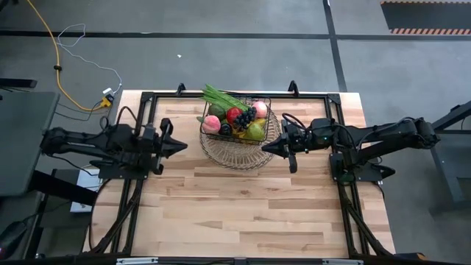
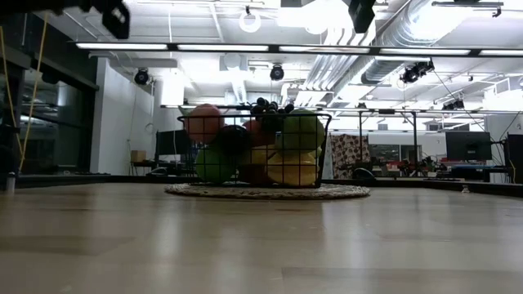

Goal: Build produce basket
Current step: Return to Home Position

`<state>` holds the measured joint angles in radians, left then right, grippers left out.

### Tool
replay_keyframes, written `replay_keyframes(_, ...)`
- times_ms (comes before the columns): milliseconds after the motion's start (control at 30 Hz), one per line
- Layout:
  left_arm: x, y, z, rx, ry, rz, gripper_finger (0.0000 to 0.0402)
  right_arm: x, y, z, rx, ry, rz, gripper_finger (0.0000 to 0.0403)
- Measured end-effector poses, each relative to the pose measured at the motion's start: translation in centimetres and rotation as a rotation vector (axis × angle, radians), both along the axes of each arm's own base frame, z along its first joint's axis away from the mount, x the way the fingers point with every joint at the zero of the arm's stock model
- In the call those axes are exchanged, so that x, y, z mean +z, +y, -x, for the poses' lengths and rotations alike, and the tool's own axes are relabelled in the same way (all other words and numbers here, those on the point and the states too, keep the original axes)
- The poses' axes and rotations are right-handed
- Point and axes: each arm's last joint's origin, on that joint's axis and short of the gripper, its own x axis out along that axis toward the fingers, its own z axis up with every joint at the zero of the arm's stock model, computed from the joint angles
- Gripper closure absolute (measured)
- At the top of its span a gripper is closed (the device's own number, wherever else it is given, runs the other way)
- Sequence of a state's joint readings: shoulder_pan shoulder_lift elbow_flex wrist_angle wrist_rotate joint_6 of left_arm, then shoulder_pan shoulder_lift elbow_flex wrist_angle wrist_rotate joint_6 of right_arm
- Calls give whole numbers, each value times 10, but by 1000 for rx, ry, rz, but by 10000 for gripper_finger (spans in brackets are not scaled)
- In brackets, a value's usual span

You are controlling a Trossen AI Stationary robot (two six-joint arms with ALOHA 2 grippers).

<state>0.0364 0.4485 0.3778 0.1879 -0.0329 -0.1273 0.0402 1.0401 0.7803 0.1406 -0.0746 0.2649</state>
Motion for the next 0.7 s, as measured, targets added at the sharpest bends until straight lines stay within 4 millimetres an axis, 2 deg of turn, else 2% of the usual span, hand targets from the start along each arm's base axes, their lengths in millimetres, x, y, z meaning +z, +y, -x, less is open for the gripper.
replay_keyframes(200,-31,-1,24,1,-74,48,401,-2,0,0,5,19,-26,403)
replay_keyframes(333,-50,-1,32,-10,-111,110,401,-4,0,1,2,52,-48,403)
replay_keyframes(600,-84,-1,32,-21,-120,169,401,-5,0,1,-14,62,-72,403)
replay_keyframes(700,-86,-1,31,-18,-92,163,401,-5,0,1,-20,68,-110,403)
